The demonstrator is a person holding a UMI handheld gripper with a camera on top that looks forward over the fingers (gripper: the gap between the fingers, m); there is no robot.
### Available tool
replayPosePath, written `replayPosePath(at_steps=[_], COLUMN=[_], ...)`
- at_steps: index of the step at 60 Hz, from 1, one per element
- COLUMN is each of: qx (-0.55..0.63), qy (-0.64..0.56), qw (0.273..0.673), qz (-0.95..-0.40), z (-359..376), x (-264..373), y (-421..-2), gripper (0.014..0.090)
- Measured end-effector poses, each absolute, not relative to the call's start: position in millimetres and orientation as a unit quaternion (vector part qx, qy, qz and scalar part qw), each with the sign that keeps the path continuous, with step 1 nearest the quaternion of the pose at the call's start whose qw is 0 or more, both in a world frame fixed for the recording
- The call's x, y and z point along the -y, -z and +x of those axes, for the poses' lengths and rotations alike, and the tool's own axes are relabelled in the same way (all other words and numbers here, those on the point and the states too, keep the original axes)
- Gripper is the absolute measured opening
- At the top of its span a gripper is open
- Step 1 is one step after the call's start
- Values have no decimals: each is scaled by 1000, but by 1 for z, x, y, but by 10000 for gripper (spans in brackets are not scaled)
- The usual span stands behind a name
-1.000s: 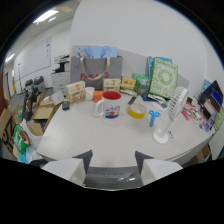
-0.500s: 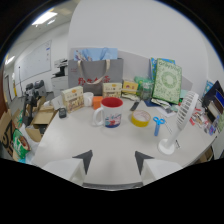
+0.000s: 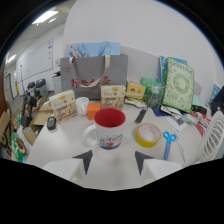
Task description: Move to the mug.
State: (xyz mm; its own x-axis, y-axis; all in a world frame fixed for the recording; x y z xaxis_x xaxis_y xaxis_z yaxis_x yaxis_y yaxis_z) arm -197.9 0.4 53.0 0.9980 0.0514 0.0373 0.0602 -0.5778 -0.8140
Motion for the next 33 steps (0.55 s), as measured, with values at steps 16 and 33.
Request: replayPosePath(at_steps=[16,33], qx=[34,34], qy=[1,3], qw=[452,448], qz=[-892,-894], z=[-200,-202], x=[-20,-23], y=[-46,-42], gripper=[842,843])
